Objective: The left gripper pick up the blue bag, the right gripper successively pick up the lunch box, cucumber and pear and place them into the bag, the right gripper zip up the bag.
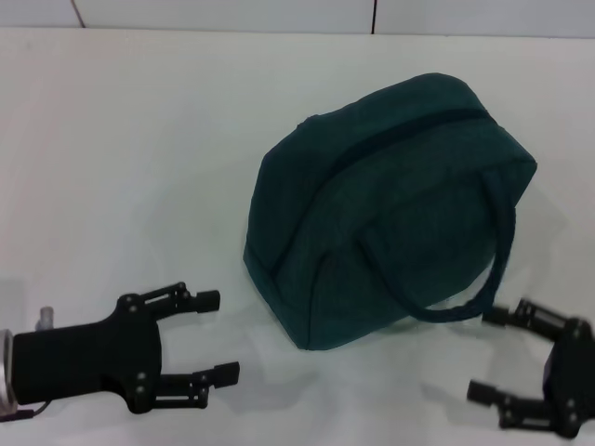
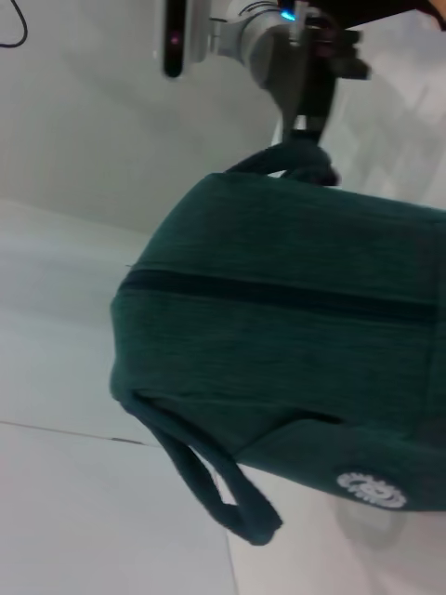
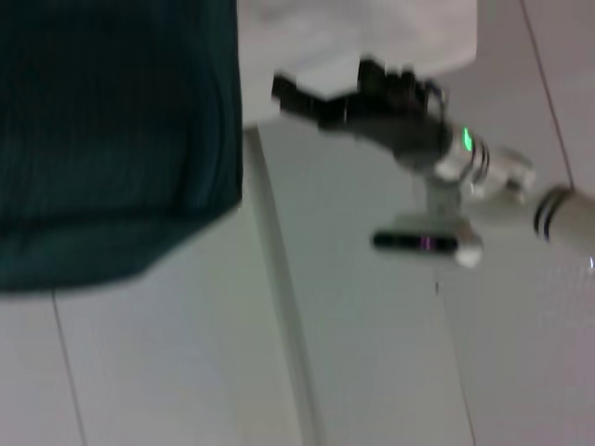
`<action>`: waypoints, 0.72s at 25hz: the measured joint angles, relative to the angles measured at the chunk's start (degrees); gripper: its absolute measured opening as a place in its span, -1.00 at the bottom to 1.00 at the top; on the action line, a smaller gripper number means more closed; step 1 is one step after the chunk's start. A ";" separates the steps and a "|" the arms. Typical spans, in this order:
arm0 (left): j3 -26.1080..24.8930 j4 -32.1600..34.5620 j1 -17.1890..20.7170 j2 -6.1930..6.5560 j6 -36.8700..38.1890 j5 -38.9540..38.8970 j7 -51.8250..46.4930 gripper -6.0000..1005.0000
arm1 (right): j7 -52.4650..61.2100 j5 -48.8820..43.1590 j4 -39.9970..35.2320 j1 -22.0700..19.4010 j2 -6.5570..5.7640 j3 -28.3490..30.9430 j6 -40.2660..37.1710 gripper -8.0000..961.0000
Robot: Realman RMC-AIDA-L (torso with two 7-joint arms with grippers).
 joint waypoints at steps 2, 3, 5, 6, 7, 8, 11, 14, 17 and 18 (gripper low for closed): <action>0.08 -1.51 -0.33 0.19 -0.26 1.09 1.37 0.77 | -0.76 -1.85 0.02 -0.51 0.25 0.00 2.02 0.85; 0.04 -1.89 -0.43 0.16 -0.50 1.69 1.98 0.77 | -1.23 -2.39 0.03 -0.77 0.42 0.06 3.16 0.85; -0.47 -2.28 -0.39 -0.08 -1.24 2.63 2.78 0.77 | -1.72 -2.58 0.05 -1.07 0.68 0.15 4.64 0.85; -0.62 -2.31 -0.31 -0.15 -1.45 2.67 2.91 0.77 | -1.88 -2.53 0.05 -1.12 0.77 0.20 5.02 0.85; -0.86 -2.42 -0.16 -0.19 -1.84 2.74 3.15 0.77 | -2.03 -2.49 0.05 -1.17 0.85 0.30 5.22 0.85; -0.88 -2.48 -0.13 -0.22 -2.02 2.74 3.36 0.77 | -2.18 -2.39 0.05 -1.22 0.89 0.69 5.33 0.85; -0.90 -2.52 -0.11 -0.24 -2.51 2.71 3.56 0.77 | -2.22 -2.37 0.05 -1.32 0.98 1.54 5.35 0.85; -0.92 -2.54 -0.17 -0.25 -2.57 2.59 3.32 0.77 | -2.24 -2.37 -0.21 -1.76 1.06 3.16 4.89 0.85; -0.94 -2.57 -0.30 -0.19 -2.57 2.50 3.27 0.77 | -2.25 -2.38 -0.41 -1.88 1.06 3.35 4.73 0.85; -0.95 -2.57 -0.37 -0.18 -2.56 2.50 3.27 0.77 | -2.26 -2.38 -0.41 -1.90 1.06 3.36 4.72 0.85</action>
